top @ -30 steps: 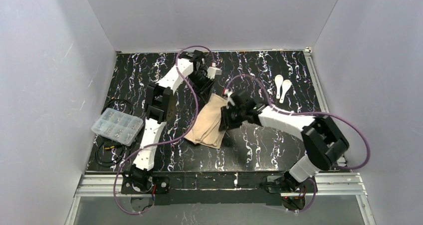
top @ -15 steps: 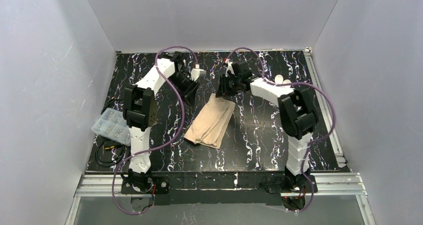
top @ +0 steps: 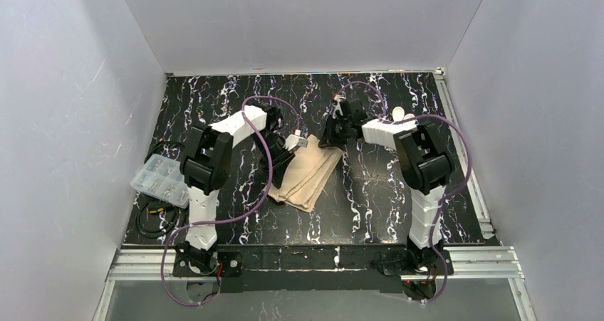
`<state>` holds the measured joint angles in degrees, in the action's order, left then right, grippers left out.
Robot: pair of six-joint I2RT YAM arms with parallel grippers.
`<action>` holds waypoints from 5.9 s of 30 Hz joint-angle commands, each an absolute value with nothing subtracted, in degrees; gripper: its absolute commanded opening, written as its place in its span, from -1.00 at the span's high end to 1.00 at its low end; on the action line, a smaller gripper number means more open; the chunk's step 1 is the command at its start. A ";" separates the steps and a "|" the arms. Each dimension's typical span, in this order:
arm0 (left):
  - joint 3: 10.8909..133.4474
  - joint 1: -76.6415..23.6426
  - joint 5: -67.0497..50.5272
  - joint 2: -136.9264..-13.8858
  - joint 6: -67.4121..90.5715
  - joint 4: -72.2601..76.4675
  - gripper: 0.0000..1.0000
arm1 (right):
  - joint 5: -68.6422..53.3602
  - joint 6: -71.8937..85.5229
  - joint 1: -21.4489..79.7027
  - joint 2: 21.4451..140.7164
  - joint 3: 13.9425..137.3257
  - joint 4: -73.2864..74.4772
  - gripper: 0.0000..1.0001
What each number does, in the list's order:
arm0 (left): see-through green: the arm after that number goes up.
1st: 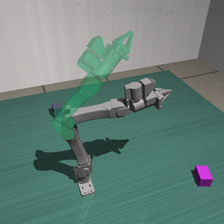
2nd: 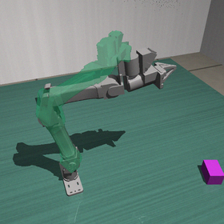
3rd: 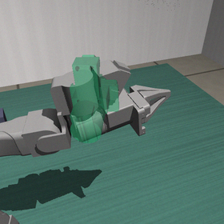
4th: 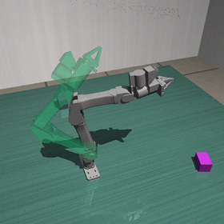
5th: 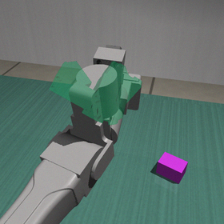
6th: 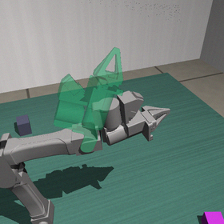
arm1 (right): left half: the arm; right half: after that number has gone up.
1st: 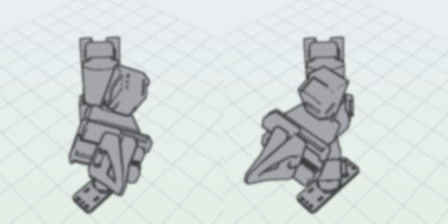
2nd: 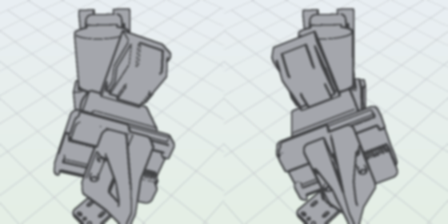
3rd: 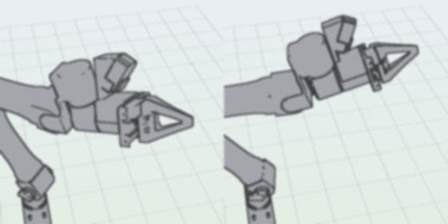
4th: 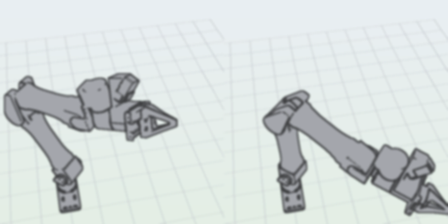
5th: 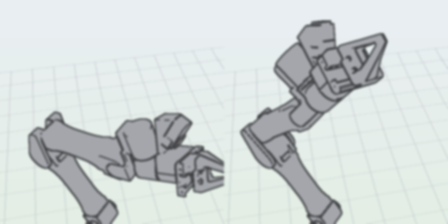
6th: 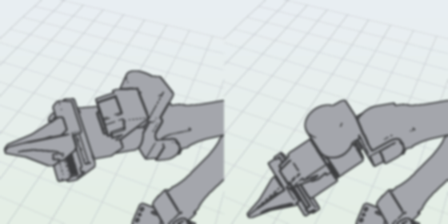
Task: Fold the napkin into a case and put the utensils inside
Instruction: Rotate the 2/3-rectangle-folded napkin at the center of the board, then pick up the 2/3-rectangle-folded napkin from the center of the board.
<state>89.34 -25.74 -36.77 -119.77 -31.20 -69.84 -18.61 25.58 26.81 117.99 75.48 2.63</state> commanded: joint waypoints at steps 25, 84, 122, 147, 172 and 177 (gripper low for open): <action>94.87 -26.82 -31.54 -113.95 -43.22 -73.09 0.58 | -6.27 34.79 28.95 81.33 50.99 19.77 0.59; 24.68 -42.79 -27.75 -64.07 -93.52 -13.25 -0.06 | -26.53 35.29 44.03 109.51 55.74 -11.30 0.81; 47.59 -38.32 -32.98 -81.19 -58.06 -25.24 1.00 | -25.38 33.73 44.30 109.19 48.87 -17.31 0.78; 59.78 -31.29 -42.98 -94.55 -48.34 -39.02 1.00 | -34.86 27.99 40.98 90.58 30.67 -48.78 -0.01; 61.92 -30.28 -42.85 -95.80 -52.07 -41.59 1.00 | -18.67 -1.83 54.18 89.72 28.57 -51.96 -0.42; 62.39 -30.15 -43.07 -96.05 -52.83 -42.37 1.00 | -17.82 -2.58 55.02 92.65 27.88 -56.13 -0.42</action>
<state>60.47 -30.52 -41.17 -95.61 -51.44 -39.90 -20.03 0.16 54.33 90.43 28.73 -48.77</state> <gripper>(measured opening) 0.033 0.711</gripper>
